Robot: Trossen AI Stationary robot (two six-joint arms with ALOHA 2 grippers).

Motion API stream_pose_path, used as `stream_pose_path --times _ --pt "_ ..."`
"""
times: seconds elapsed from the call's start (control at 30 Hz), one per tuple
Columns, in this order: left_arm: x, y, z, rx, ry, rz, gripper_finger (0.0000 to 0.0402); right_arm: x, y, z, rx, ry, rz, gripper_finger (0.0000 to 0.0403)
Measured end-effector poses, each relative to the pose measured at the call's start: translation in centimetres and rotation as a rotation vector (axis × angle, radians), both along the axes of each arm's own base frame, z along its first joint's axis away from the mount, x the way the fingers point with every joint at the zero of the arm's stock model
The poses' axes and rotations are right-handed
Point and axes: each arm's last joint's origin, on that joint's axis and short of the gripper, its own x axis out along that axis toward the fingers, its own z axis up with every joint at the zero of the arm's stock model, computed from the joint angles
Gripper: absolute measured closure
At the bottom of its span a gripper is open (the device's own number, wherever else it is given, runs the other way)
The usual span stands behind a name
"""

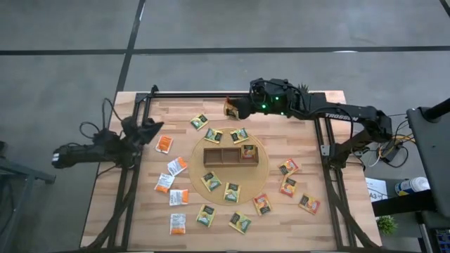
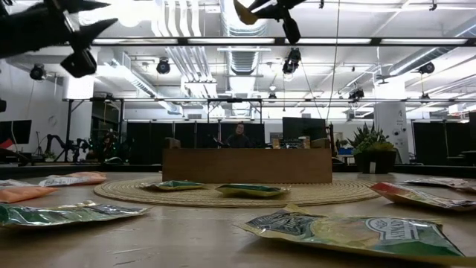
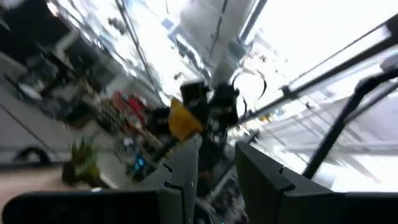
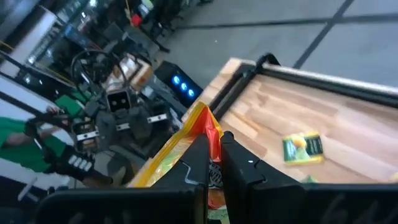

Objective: Pick & Place Tea
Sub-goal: Put the orange tea bag into the right section of the wooden organizer

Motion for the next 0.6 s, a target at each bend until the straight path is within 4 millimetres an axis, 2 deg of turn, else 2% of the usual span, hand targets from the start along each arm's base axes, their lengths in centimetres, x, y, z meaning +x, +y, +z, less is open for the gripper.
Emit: stream_pose_path --times 0.17,0.37,0.6 --pt "0.8 0.1 2.4 0.079 0.061 0.066 0.0298 0.6 -0.1 -0.3 -0.01 -0.014 -0.005 0.0385" --pt "3.1 0.2 4.5 0.115 0.166 0.084 0.0298 1.0 -0.2 -0.7 -0.056 0.006 0.008 0.0385" --pt "6.4 0.4 6.1 0.124 0.268 0.091 0.0298 1.0 -0.1 1.1 -0.203 0.008 0.046 0.0385"
